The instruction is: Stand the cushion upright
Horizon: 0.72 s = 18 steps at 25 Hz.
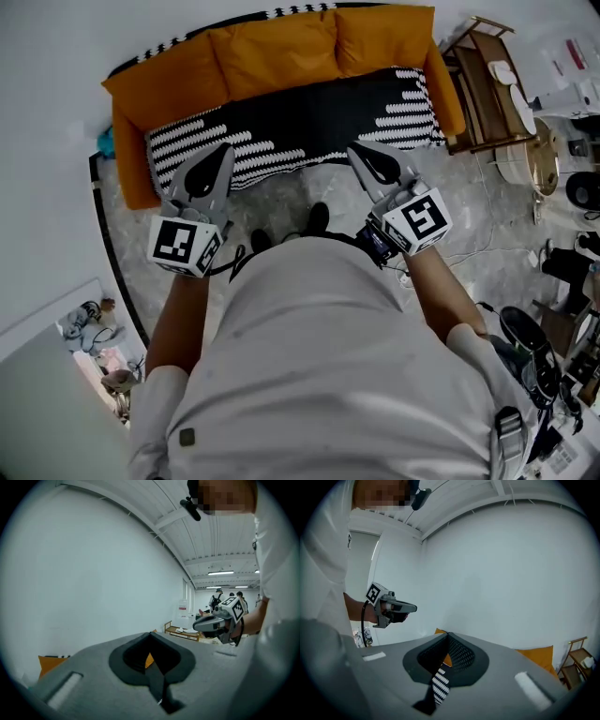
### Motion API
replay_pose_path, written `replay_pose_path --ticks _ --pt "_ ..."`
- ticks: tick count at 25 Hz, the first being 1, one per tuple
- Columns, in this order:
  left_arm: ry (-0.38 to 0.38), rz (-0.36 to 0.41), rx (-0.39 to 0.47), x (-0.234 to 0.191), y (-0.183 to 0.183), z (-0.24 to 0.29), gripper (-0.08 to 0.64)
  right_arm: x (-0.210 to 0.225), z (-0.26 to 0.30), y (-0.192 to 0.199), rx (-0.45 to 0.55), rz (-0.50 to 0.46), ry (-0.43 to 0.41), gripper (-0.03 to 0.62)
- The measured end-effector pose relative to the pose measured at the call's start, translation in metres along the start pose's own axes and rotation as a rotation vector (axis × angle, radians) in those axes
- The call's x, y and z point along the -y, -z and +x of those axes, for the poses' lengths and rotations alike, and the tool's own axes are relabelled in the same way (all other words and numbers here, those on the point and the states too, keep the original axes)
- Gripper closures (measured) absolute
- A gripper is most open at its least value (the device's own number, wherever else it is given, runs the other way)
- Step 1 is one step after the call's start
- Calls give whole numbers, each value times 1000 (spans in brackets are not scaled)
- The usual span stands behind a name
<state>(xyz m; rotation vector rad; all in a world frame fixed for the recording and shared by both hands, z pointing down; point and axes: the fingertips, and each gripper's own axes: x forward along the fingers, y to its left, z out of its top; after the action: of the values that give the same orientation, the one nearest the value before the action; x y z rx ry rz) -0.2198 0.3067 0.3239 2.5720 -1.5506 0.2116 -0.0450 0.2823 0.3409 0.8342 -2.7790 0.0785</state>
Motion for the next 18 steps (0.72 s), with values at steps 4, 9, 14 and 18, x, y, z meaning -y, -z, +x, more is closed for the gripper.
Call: replay_pose_path --ticks 4,9,14,18 --pt "22 0 12 -15 1 -42 557 -38 9 -1 -6 18 26 583" --pt "46 -1 20 -31 7 -92 557 -89 17 -7 -2 16 48 582" --pt "62 -6 28 -41 12 -139 557 -137 21 -14 4 8 65 581" --pt "54 -9 34 -51 18 -171 557 -168 24 -19 16 5 80 582"
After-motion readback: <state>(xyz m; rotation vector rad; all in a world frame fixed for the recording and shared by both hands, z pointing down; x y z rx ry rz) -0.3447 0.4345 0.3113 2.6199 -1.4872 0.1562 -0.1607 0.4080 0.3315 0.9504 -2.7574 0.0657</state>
